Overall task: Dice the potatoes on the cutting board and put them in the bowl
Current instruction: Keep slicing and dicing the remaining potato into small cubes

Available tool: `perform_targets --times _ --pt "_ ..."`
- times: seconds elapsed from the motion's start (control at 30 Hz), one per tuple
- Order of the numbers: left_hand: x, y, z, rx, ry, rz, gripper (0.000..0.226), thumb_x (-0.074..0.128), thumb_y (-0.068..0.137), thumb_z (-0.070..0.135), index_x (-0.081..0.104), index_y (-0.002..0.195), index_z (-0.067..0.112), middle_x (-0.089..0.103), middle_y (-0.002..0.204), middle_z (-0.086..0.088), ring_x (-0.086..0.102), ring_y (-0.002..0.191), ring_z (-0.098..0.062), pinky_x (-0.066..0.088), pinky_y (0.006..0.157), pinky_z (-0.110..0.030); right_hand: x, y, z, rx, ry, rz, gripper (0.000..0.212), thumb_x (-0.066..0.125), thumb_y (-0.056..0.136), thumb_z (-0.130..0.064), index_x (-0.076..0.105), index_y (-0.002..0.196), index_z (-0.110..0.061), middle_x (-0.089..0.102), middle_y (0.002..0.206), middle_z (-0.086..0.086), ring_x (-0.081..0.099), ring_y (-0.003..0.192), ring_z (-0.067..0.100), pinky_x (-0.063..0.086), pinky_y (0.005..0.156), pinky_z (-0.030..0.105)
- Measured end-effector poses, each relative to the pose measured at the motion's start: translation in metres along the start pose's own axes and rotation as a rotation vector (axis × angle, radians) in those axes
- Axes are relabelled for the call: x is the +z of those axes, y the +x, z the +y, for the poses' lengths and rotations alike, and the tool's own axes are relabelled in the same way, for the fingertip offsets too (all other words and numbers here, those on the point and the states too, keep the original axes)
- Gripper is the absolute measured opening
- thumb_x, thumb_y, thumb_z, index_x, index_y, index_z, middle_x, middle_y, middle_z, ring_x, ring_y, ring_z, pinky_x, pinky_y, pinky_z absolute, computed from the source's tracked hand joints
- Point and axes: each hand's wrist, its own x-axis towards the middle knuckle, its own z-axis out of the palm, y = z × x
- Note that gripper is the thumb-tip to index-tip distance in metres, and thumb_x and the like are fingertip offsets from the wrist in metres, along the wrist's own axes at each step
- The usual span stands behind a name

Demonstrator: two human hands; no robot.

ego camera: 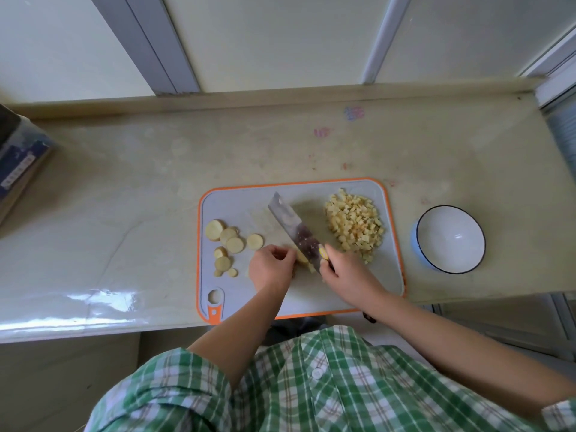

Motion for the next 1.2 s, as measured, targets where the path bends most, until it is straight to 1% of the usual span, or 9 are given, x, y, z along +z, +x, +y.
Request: perform_targets --times 0.1,0.17,0.3,0.43,0.53,0.7,0.8,1.0,1.2 --pt "-0.009 0.002 -0.002 0.217 0.154 0.012 0.02 0.067 0.082 0.038 0.064 0.08 0.018 0.066 0.069 0.005 0.064 0.063 -0.016 0.054 0.065 -0.034 -0.022 0.002 -0.002 0.047 0.13 0.053 0.02 0.046 0.096 -0.015 0.039 0.078 -0.012 0.047 0.056 0.01 0.038 0.042 0.012 0.029 0.046 0.038" --pt "-0.016 0.008 -0.003 0.501 0.313 -0.004 0.021 0.07 0.08 0.03 0.063 0.094 0.017 0.061 0.084 0.001 0.059 0.072 -0.017 0.048 0.066 -0.031 -0.035 0.003 -0.002 0.108 0.227 0.068 0.018 0.044 0.098 -0.015 0.042 0.081 -0.01 0.05 0.059 0.014 0.037 0.036 0.009 0.033 0.04 0.032" --pt "-0.014 0.027 0.005 0.995 0.734 -0.249 0.057 0.069 0.062 0.009 0.057 0.118 0.008 0.054 0.115 -0.013 0.052 0.101 -0.033 0.048 0.084 -0.041 -0.05 0.001 0.002 0.241 0.366 0.074 0.019 0.041 0.1 -0.014 0.04 0.08 -0.011 0.047 0.062 0.014 0.034 0.035 0.011 0.036 0.037 0.025" --pt "-0.01 0.032 0.019 1.155 1.128 -0.385 0.057 0.057 0.073 0.002 0.049 0.129 0.009 0.049 0.129 -0.01 0.045 0.117 -0.031 0.041 0.093 -0.037 -0.05 -0.004 0.006 0.27 0.366 0.075 0.017 0.04 0.1 -0.016 0.04 0.086 -0.006 0.047 0.064 0.014 0.034 0.035 0.01 0.037 0.036 0.024" --pt "-0.009 0.033 0.026 1.208 1.245 -0.396 0.047 0.053 0.082 0.007 0.049 0.128 0.012 0.05 0.125 -0.007 0.045 0.114 -0.029 0.04 0.091 -0.036 -0.049 -0.009 0.009 0.275 0.358 0.061 0.013 0.04 0.099 -0.018 0.044 0.095 -0.006 0.049 0.064 0.014 0.037 0.04 0.015 0.039 0.037 0.025" --pt "-0.013 0.036 0.032 1.252 1.296 -0.404 0.04 0.06 0.079 0.015 0.055 0.12 0.012 0.054 0.116 -0.009 0.05 0.105 -0.03 0.042 0.082 -0.037 -0.049 -0.012 0.014 0.292 0.368 0.048 0.014 0.039 0.099 -0.018 0.046 0.101 -0.006 0.051 0.063 0.011 0.039 0.041 0.017 0.041 0.04 0.027" --pt "-0.012 0.032 0.033 1.173 1.314 -0.381 0.038 0.057 0.083 0.02 0.051 0.12 0.013 0.051 0.119 -0.007 0.047 0.108 -0.027 0.039 0.083 -0.035 -0.05 -0.011 0.016 0.304 0.363 0.053 0.014 0.04 0.099 -0.019 0.045 0.095 -0.006 0.052 0.063 0.011 0.04 0.042 0.019 0.041 0.039 0.027" --pt "-0.019 0.028 0.03 0.892 1.265 -0.187 0.039 0.054 0.086 0.025 0.045 0.121 0.01 0.047 0.119 -0.008 0.045 0.109 -0.026 0.04 0.085 -0.032 -0.045 -0.01 0.013 0.304 0.386 0.036 0.017 0.04 0.1 -0.019 0.042 0.091 -0.004 0.052 0.065 0.012 0.04 0.041 0.017 0.041 0.039 0.026" --pt "-0.019 0.026 0.025 0.82 1.202 -0.116 0.036 0.057 0.086 0.027 0.047 0.118 0.01 0.049 0.115 -0.007 0.047 0.104 -0.025 0.042 0.08 -0.031 -0.021 -0.015 0.005 0.296 0.383 -0.012 0.019 0.04 0.1 -0.018 0.039 0.086 -0.005 0.051 0.065 0.014 0.041 0.039 0.015 0.041 0.039 0.027"
